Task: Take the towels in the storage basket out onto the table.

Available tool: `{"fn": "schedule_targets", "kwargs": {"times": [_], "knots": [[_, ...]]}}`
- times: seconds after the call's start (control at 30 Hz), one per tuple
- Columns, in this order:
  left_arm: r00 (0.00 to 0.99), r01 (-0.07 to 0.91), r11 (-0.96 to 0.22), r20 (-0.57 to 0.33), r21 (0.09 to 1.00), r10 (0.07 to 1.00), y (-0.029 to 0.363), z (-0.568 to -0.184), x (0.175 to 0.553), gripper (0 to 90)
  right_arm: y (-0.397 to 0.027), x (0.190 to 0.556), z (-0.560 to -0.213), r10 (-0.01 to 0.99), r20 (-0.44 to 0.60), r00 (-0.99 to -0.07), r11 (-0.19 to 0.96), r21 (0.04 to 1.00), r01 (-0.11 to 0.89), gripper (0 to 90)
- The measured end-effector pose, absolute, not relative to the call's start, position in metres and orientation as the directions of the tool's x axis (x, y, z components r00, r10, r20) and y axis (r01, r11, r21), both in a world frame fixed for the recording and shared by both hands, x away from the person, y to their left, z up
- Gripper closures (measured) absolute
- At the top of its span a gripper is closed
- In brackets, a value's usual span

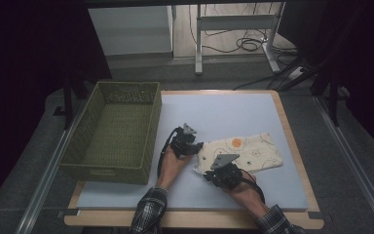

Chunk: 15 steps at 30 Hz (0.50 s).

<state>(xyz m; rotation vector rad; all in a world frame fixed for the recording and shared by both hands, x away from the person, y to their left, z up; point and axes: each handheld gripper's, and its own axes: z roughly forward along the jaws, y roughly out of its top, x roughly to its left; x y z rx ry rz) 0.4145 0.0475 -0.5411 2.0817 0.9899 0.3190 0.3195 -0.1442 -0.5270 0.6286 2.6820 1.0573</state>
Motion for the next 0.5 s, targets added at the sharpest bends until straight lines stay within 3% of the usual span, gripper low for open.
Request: {"fn": "schedule_targets", "kwargs": {"times": [0.07,0.1,0.37,0.5], "knots": [[0.682,0.543,-0.379,-0.131,0.749,0.719,0.047,-0.541,0.413,82.6,-0.145,0.321,-0.527,0.453,-0.002,-0.891,0.65,0.685,0.329,84.0],[0.68,0.54,-0.377,-0.127,0.753,0.722,0.047,-0.541,0.412,85.1,-0.144,0.322,-0.527,0.453,0.012,-0.892,0.645,0.687,0.336,84.1],[0.593,0.564,-0.287,-0.138,0.774,0.793,0.07,-0.54,0.394,86.8,-0.123,0.322,-0.528,0.415,0.079,-0.906,0.623,0.702,0.347,84.0],[0.58,0.558,-0.259,-0.147,0.788,0.801,0.081,-0.537,0.388,86.9,-0.107,0.317,-0.526,0.385,0.055,-0.921,0.639,0.705,0.308,84.0]]}}
